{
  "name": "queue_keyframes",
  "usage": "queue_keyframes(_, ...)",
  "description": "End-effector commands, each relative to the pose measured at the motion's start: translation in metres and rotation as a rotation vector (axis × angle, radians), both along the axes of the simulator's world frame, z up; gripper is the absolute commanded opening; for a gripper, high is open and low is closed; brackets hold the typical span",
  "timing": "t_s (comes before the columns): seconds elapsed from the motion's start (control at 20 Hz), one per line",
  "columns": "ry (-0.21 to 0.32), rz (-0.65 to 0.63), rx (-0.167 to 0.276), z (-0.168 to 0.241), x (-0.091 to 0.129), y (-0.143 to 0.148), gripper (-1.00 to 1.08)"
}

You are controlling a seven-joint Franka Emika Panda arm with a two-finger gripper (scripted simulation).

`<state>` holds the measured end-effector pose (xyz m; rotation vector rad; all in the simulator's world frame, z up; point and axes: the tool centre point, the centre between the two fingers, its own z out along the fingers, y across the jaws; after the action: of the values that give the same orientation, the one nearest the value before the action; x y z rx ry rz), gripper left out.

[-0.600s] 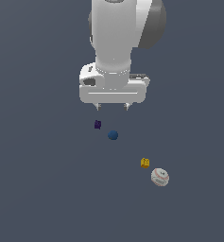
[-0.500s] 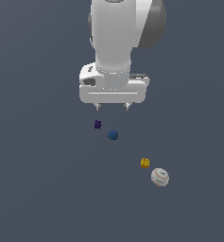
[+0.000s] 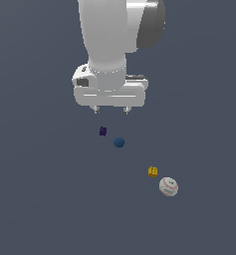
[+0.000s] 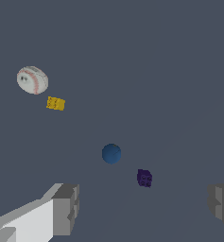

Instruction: Pick up a designated object from a clutter of objects.

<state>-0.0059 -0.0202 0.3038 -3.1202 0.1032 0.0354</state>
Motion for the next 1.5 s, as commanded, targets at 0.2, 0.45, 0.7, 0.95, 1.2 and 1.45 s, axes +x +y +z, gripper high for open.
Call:
queue_keyframes(0.2, 0.0, -0.003, -0.001, -0.004, 0.004, 0.004, 1.0)
queue_keyframes(0.45, -0.001, -0.018, -0.004, -0.017, 0.017, 0.014, 1.0)
queue_keyframes(0.7, -0.003, -0.04, -0.009, -0.041, 0.036, 0.033, 1.0)
queue_keyframes(0.95, -0.006, -0.071, -0.014, -0.077, 0.059, 0.062, 1.0)
queue_keyframes(1.2, -0.011, -0.105, -0.019, -0.121, 0.08, 0.097, 1.0)
queue_keyframes(1.45, -0.015, -0.137, -0.021, -0.165, 0.093, 0.131, 1.0)
